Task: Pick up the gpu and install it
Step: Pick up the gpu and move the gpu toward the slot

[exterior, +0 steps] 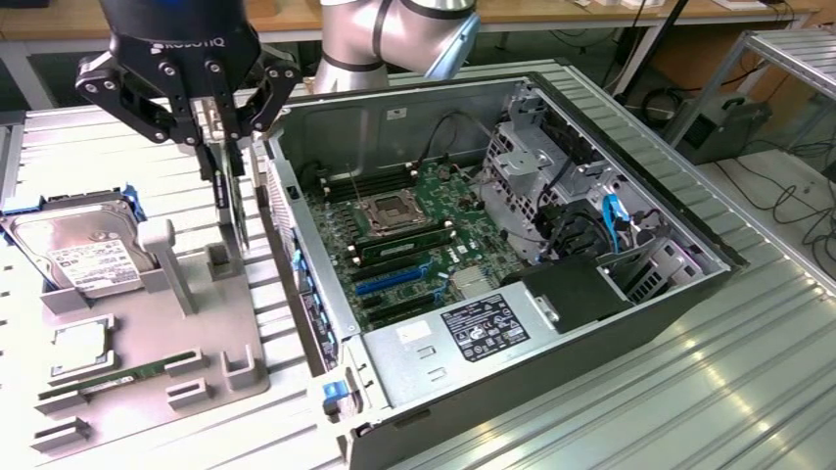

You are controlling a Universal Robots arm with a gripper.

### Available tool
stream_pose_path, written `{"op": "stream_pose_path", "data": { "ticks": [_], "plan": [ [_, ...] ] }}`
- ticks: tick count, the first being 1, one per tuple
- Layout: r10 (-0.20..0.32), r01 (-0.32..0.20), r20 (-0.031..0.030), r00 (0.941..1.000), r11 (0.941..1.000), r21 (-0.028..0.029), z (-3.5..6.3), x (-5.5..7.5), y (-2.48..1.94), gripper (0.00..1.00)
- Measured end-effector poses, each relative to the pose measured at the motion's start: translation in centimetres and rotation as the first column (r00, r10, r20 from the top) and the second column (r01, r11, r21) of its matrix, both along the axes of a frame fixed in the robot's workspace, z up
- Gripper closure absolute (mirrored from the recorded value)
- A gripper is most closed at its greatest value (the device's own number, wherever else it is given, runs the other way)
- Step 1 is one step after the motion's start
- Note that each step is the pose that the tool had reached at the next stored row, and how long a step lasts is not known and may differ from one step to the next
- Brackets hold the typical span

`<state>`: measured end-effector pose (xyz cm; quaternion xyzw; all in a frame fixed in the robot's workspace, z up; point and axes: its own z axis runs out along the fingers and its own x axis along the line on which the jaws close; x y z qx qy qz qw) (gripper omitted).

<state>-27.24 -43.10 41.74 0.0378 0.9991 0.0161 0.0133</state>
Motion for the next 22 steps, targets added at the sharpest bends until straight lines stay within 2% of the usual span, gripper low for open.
{"op": "stream_pose_path", "data": {
  "ticks": [22],
  "plan": [
    [0.0, 0.0, 0.0, 1.0, 1.0, 0.0, -0.01, 3.2, 0.0, 0.74]
  ]
}}
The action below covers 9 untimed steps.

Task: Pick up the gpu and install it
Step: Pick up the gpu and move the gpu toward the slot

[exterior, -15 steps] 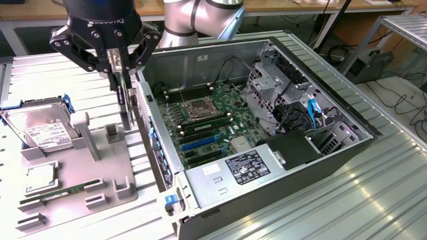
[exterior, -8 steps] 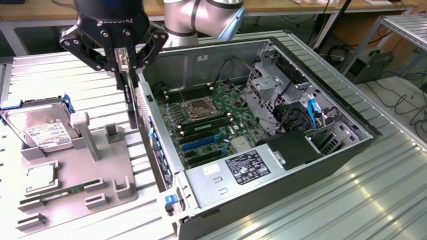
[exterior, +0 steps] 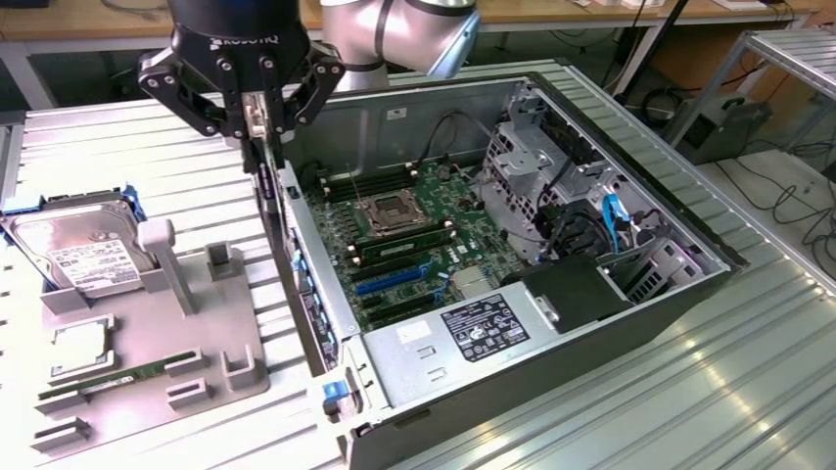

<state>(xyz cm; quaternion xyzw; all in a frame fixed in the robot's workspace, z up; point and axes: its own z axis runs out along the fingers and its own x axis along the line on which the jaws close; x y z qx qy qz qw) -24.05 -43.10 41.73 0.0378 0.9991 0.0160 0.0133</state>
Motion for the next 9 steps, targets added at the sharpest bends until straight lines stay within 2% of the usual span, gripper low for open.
{"op": "stream_pose_path", "data": {
  "ticks": [9],
  "plan": [
    [0.0, 0.0, 0.0, 1.0, 1.0, -0.0001, -0.05, 1.2, 0.0, 0.74]
  ]
}}
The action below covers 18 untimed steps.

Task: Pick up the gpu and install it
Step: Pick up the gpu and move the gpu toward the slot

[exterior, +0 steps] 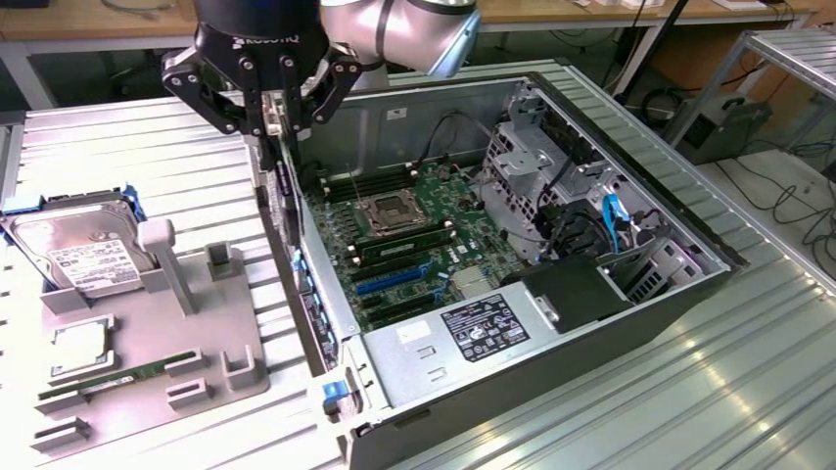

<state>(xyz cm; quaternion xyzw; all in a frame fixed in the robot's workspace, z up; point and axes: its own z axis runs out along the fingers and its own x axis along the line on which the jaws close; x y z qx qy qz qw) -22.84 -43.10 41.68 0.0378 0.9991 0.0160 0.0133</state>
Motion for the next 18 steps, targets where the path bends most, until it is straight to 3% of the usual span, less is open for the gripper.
{"op": "stream_pose_path", "data": {
  "ticks": [18],
  "plan": [
    [0.0, 0.0, 0.0, 1.0, 1.0, -0.001, -0.69, 2.8, -0.03, 0.74]
  ]
}}
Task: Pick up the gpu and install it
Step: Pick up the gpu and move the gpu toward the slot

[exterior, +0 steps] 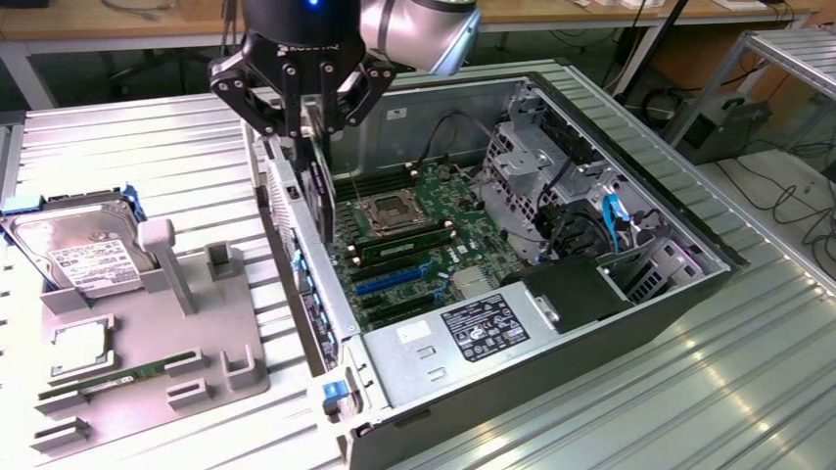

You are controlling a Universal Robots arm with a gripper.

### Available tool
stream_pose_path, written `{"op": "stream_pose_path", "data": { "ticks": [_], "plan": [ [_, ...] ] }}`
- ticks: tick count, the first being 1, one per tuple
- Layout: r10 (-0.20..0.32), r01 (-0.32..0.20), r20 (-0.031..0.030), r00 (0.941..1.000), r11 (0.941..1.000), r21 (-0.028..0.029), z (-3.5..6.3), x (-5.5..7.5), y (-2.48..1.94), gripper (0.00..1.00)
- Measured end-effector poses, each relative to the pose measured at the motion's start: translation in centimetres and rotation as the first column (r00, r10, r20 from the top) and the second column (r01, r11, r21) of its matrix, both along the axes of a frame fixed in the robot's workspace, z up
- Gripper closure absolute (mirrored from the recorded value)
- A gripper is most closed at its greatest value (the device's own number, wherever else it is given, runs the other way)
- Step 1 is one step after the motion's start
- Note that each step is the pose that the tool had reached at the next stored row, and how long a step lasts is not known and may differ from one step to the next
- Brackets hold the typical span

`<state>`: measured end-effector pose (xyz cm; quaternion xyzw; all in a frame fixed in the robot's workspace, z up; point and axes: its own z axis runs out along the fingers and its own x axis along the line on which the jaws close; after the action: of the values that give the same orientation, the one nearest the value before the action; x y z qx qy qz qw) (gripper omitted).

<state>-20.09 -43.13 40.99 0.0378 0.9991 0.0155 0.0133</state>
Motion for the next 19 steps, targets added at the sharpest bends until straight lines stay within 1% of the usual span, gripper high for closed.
{"op": "stream_pose_path", "data": {
  "ticks": [19],
  "plan": [
    [0.0, 0.0, 0.0, 1.0, 1.0, -0.0011, -0.98, 3.2, -0.13, 0.74]
  ]
}}
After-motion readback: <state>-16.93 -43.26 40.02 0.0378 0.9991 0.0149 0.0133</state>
